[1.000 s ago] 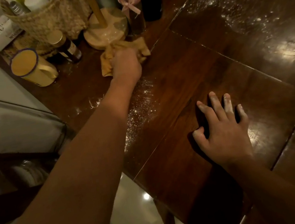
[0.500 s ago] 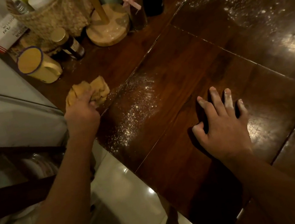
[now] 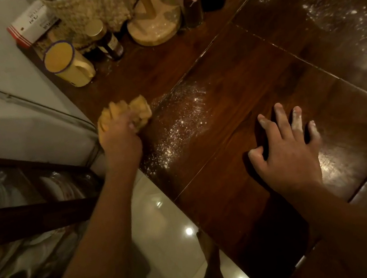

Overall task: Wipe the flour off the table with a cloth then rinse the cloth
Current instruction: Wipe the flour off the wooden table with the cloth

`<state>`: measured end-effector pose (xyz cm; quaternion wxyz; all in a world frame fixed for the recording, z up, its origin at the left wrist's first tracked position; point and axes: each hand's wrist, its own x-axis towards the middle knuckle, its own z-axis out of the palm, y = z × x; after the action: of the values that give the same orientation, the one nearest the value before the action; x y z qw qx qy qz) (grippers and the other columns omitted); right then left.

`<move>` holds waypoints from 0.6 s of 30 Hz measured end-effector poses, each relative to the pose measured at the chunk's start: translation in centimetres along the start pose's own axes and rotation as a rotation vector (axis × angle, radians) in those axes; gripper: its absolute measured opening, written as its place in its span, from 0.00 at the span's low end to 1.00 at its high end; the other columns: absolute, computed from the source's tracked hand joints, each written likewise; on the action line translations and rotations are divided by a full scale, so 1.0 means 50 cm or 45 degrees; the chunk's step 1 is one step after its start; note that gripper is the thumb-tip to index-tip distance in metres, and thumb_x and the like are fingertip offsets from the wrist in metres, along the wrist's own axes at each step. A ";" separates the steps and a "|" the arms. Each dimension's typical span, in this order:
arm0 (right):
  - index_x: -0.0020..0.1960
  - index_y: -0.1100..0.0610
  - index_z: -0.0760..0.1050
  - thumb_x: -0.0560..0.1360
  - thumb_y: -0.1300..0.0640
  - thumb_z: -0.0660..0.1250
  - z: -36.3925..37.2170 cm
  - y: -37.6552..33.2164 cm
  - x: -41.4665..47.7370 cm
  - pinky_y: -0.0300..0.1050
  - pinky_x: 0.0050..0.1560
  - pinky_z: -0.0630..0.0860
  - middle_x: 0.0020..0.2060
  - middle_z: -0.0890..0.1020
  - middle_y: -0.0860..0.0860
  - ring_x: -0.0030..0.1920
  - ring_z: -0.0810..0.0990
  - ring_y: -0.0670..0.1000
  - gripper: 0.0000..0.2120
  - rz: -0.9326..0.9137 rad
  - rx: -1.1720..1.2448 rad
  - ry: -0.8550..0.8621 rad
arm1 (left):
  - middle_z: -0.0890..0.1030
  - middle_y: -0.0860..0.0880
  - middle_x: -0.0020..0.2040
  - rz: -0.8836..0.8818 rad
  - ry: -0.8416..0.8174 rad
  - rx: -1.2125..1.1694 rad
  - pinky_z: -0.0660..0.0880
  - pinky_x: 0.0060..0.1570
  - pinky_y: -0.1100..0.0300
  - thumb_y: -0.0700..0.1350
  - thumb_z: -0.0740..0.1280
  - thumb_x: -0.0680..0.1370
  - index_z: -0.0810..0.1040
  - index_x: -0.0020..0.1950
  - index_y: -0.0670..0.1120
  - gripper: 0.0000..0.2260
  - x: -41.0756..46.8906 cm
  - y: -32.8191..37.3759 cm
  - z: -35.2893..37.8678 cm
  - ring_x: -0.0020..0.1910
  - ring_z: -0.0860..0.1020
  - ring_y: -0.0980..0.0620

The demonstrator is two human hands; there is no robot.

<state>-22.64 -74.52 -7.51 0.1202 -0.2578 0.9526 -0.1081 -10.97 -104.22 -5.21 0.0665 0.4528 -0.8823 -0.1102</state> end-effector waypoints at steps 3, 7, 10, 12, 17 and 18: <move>0.78 0.49 0.58 0.76 0.44 0.51 -0.001 -0.002 0.000 0.66 0.76 0.47 0.81 0.51 0.54 0.81 0.45 0.60 0.31 -0.001 -0.004 0.009 | 0.69 0.42 0.69 0.081 -0.106 -0.131 0.72 0.62 0.43 0.36 0.60 0.78 0.70 0.70 0.51 0.21 -0.135 0.043 -0.014 0.66 0.70 0.41; 0.78 0.49 0.59 0.75 0.44 0.51 -0.005 -0.002 0.001 0.66 0.76 0.47 0.81 0.51 0.54 0.81 0.45 0.60 0.31 -0.013 0.003 0.003 | 0.77 0.42 0.59 0.180 -0.108 -0.136 0.76 0.44 0.55 0.37 0.60 0.79 0.76 0.65 0.54 0.18 -0.111 0.034 -0.019 0.49 0.77 0.46; 0.78 0.49 0.58 0.76 0.44 0.51 -0.005 -0.002 0.001 0.65 0.77 0.46 0.81 0.50 0.54 0.81 0.44 0.59 0.31 -0.010 0.003 -0.002 | 0.75 0.41 0.61 0.139 -0.003 -0.022 0.75 0.53 0.45 0.43 0.57 0.81 0.71 0.70 0.52 0.18 0.017 -0.007 0.006 0.55 0.75 0.40; 0.78 0.49 0.58 0.76 0.44 0.51 -0.004 -0.002 0.001 0.65 0.77 0.45 0.81 0.50 0.54 0.81 0.44 0.59 0.31 -0.010 0.007 0.006 | 0.73 0.38 0.65 0.003 0.034 0.027 0.67 0.63 0.42 0.44 0.56 0.81 0.69 0.72 0.49 0.18 0.090 -0.006 0.015 0.63 0.70 0.37; 0.77 0.49 0.58 0.76 0.44 0.52 -0.001 0.000 0.001 0.66 0.77 0.46 0.81 0.51 0.54 0.81 0.44 0.59 0.30 -0.015 0.017 0.018 | 0.64 0.44 0.75 0.159 -0.122 -0.037 0.52 0.72 0.48 0.43 0.58 0.81 0.69 0.72 0.56 0.19 0.080 0.056 0.023 0.74 0.58 0.40; 0.77 0.49 0.58 0.76 0.44 0.52 -0.002 0.000 0.001 0.66 0.77 0.46 0.81 0.51 0.54 0.81 0.44 0.60 0.31 -0.017 0.021 0.017 | 0.64 0.47 0.75 0.332 -0.178 -0.083 0.52 0.73 0.46 0.43 0.60 0.81 0.69 0.71 0.58 0.20 0.056 0.047 0.024 0.75 0.58 0.41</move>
<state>-22.72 -74.53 -7.43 0.1153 -0.2623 0.9507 -0.1186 -14.72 -104.99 -5.74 0.0333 0.3230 -0.9321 -0.1607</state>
